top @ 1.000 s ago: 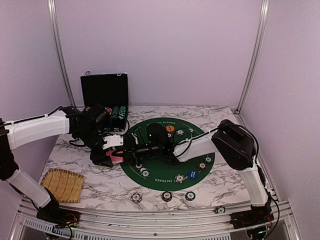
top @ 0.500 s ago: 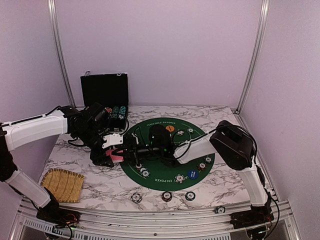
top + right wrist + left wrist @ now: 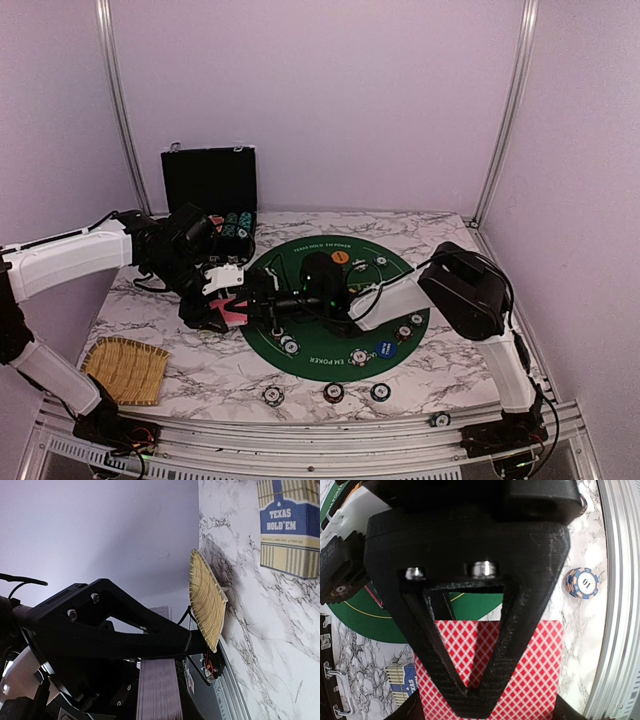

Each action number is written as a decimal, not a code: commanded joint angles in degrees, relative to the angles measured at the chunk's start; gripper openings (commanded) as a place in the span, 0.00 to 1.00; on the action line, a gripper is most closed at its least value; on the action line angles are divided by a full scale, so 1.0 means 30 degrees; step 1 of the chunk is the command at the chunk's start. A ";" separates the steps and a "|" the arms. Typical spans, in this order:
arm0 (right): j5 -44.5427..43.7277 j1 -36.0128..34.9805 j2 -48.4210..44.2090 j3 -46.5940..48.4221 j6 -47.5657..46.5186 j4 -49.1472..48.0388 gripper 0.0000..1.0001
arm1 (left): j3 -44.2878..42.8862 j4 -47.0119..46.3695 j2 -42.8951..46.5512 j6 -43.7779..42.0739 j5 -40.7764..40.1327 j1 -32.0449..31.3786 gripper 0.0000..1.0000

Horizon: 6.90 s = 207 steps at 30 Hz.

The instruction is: Distribute texas hold em gaming equipment

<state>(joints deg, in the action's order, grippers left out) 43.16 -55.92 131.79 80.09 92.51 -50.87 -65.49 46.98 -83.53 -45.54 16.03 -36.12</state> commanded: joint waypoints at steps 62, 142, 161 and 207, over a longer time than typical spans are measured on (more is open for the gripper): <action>0.0401 0.0405 -0.2509 -0.0022 -0.5349 0.6910 0.30 | -0.0113 0.0599 -0.0044 -0.0318 -0.0333 0.0119 0.42; 0.0965 0.6026 -0.0307 0.3713 -0.9116 1.1988 0.00 | 0.0153 0.0929 0.0328 0.0060 -0.1104 0.0321 0.41; -0.0919 0.5960 0.5684 1.0555 -0.9060 1.3161 0.03 | 0.0254 0.1205 0.0311 0.0125 -0.0860 0.0321 0.41; -0.1246 0.0976 -0.5343 -0.2413 -0.8444 0.7986 0.85 | -0.1104 0.1160 -0.0438 0.1020 -0.0759 0.0321 0.40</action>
<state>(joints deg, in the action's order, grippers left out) 37.50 -52.38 115.37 71.11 64.05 -19.86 -66.72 49.76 -84.31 -43.13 12.16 -35.46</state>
